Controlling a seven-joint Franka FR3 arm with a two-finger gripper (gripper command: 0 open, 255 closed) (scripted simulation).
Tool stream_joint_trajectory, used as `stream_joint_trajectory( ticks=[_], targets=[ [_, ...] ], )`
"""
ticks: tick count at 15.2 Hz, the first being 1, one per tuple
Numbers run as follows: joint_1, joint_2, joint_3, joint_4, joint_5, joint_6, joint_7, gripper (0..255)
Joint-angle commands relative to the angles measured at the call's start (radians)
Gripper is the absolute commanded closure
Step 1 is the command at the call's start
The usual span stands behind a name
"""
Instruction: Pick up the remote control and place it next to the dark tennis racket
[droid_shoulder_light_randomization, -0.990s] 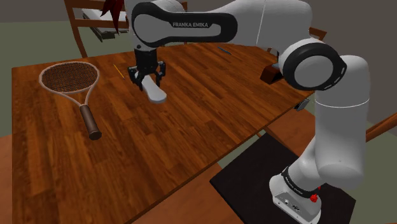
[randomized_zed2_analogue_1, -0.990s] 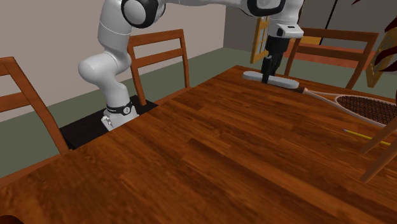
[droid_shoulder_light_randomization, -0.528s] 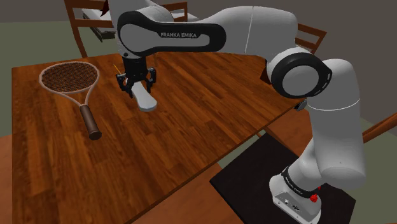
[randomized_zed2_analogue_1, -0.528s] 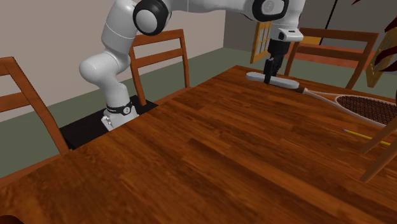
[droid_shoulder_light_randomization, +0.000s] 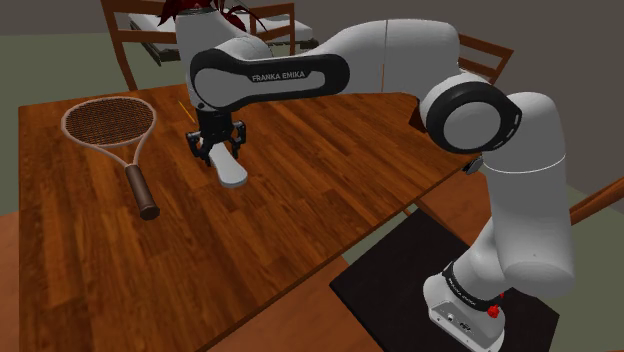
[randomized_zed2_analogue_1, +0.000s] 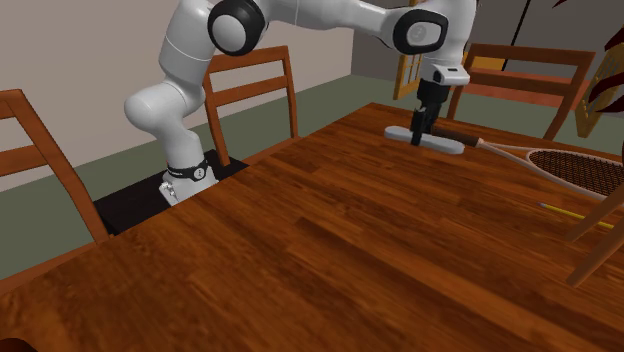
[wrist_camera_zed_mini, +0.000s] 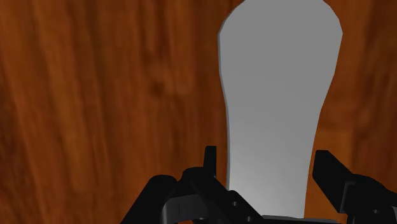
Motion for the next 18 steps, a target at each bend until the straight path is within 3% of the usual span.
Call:
stream_joint_trajectory(
  ticks=[1, 8, 15, 16, 18],
  targets=[
    [-0.002, 0.004, -0.001, -0.020, -0.001, 0.025, 0.001, 255],
    [-0.006, 0.023, -0.005, -0.083, -0.008, 0.106, 0.007, 255],
    [-0.005, 0.023, -0.005, -0.083, -0.008, 0.106, 0.007, 255],
    [-0.005, 0.023, -0.005, -0.083, -0.008, 0.106, 0.007, 0],
    [-0.005, 0.023, -0.005, -0.083, -0.008, 0.106, 0.007, 0]
  ],
)
